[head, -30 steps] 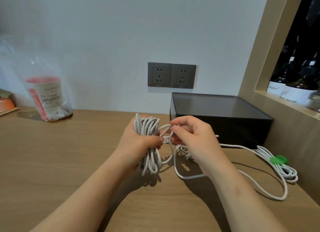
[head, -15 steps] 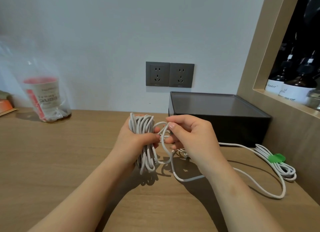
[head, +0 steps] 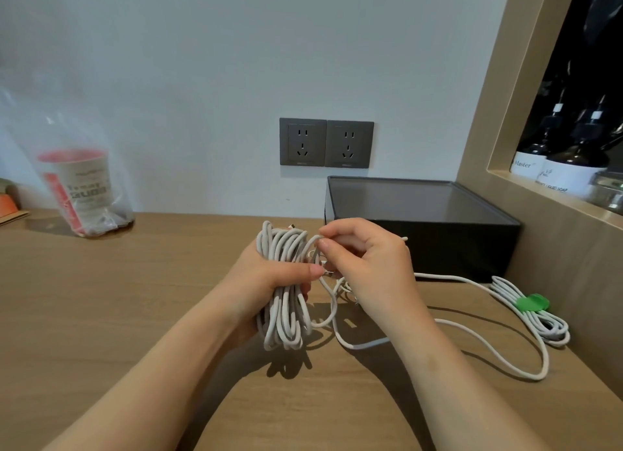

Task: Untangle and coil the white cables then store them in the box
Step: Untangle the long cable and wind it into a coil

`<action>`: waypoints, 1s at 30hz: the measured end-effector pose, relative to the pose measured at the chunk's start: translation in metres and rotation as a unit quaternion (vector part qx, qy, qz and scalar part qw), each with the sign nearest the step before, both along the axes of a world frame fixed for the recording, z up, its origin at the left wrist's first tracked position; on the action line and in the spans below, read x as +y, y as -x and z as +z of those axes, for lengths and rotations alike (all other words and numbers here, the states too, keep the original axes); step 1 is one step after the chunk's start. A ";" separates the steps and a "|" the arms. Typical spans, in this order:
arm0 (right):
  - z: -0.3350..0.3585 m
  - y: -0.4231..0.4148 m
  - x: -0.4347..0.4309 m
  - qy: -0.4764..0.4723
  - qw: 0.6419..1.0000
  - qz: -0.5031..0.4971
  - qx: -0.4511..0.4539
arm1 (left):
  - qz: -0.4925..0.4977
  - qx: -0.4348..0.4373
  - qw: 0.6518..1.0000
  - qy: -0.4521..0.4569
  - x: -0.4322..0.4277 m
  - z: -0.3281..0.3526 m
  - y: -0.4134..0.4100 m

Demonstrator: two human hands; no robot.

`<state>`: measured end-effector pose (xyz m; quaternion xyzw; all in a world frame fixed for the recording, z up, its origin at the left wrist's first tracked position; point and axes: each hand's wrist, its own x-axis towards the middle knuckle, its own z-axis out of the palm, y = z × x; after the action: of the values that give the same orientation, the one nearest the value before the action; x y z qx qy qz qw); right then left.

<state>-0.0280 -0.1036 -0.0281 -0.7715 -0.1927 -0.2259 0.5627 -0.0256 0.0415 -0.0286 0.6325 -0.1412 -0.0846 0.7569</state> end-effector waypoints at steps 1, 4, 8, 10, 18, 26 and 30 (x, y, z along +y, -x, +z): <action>0.000 0.000 0.000 0.002 1.000 0.006 0.001 | -0.004 -0.005 1.000 -0.009 0.001 0.000 0.000; 0.000 0.001 0.000 0.029 0.999 0.019 0.001 | -0.029 -0.007 0.999 -0.013 0.004 0.000 0.000; -0.002 -0.001 -0.003 0.112 0.993 -0.025 -0.033 | -0.043 0.008 0.999 -0.016 0.008 -0.001 -0.002; -0.001 -0.002 -0.004 0.150 0.986 -0.061 -0.034 | -0.027 0.003 1.000 -0.008 0.007 0.001 -0.002; 0.003 0.003 -0.002 0.021 0.992 -0.125 0.000 | 0.075 0.060 0.990 0.107 0.015 0.003 -0.008; -0.009 0.003 0.020 0.069 0.992 0.001 0.104 | 0.117 0.096 0.972 0.182 0.007 0.005 -0.006; -0.007 0.007 0.021 0.102 0.989 0.026 0.101 | 0.149 0.109 0.959 0.216 0.006 0.001 -0.008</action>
<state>-0.0349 -0.0824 -0.0350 -0.8384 -0.1769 -0.1118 0.5032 -0.0173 0.0475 -0.0274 0.4544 0.0231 -0.0065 0.8905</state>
